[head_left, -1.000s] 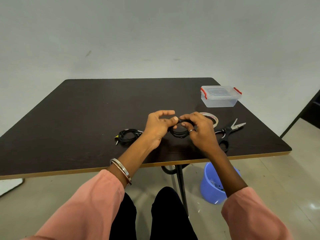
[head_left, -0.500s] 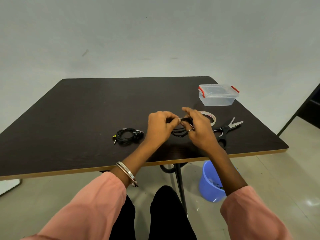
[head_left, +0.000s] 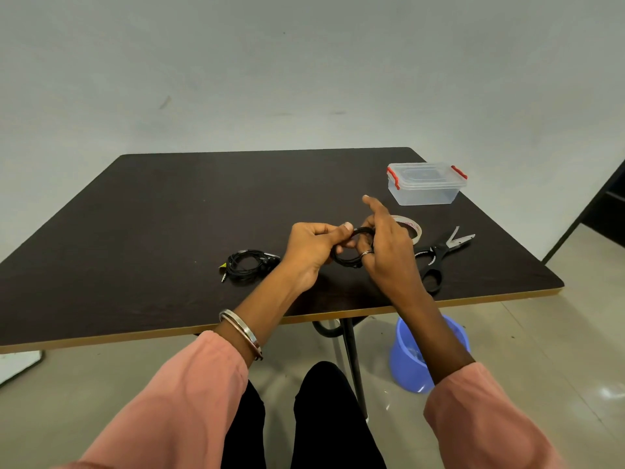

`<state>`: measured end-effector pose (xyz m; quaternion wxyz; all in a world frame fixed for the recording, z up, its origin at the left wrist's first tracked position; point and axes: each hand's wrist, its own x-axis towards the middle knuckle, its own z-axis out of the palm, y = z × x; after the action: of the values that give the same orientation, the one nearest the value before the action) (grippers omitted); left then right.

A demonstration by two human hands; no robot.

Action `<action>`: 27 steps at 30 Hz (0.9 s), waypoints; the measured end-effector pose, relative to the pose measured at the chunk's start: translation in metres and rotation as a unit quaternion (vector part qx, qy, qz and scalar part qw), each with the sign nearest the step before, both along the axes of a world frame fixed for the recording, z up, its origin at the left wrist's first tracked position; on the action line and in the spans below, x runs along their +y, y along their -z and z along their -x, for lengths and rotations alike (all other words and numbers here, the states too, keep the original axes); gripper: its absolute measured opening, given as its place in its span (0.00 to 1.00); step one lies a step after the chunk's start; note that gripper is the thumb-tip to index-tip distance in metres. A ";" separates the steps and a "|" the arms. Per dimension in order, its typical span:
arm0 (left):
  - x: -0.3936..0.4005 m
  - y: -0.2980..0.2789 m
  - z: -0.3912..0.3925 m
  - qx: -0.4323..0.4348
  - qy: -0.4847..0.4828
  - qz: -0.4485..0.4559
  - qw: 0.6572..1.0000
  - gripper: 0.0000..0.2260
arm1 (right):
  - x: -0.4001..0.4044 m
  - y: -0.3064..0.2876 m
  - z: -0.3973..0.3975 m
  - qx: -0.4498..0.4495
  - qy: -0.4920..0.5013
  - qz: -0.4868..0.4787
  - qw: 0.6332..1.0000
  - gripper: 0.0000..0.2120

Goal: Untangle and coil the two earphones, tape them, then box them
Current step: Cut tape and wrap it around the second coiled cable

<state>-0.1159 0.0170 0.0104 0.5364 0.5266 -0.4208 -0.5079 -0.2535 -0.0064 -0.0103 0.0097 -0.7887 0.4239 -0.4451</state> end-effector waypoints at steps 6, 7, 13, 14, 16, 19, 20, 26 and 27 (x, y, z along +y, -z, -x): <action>-0.003 -0.004 0.004 0.050 -0.020 -0.057 0.997 0.03 | 0.006 0.010 -0.004 -0.021 0.020 0.054 0.998 0.21; -0.003 -0.003 0.005 0.054 -0.026 -0.059 0.997 0.03 | 0.007 0.011 -0.003 -0.022 0.021 0.057 0.998 0.22; -0.003 0.005 0.004 0.100 -0.052 -0.032 0.993 0.05 | 0.006 0.002 0.005 -0.157 -0.033 -0.104 0.982 0.35; -0.003 0.006 0.003 0.104 -0.047 -0.024 0.993 0.05 | 0.007 -0.001 0.007 -0.184 -0.054 -0.143 0.971 0.37; -0.001 0.008 0.003 0.100 -0.041 -0.008 0.994 0.07 | 0.010 -0.006 0.008 -0.247 -0.086 -0.230 0.937 0.38; 0.000 0.008 0.002 0.087 -0.036 0.007 0.996 0.08 | 0.010 -0.012 0.008 -0.371 -0.085 -0.331 0.863 0.32; 0.001 0.008 0.002 0.081 -0.034 0.009 0.996 0.09 | 0.008 -0.013 0.008 -0.397 -0.083 -0.352 0.844 0.30; 0.003 0.007 0.001 0.062 -0.025 0.014 0.998 0.09 | 0.003 -0.027 0.007 -0.391 -0.097 -0.387 0.829 0.27; 0.003 0.007 0.001 0.062 -0.031 0.011 0.998 0.10 | 0.003 -0.028 0.006 -0.380 -0.092 -0.376 0.840 0.26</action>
<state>-0.1174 0.0201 0.0033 0.5824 0.5012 -0.3760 -0.5179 -0.2590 -0.0031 0.0174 0.5066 -0.5293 0.4472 -0.5131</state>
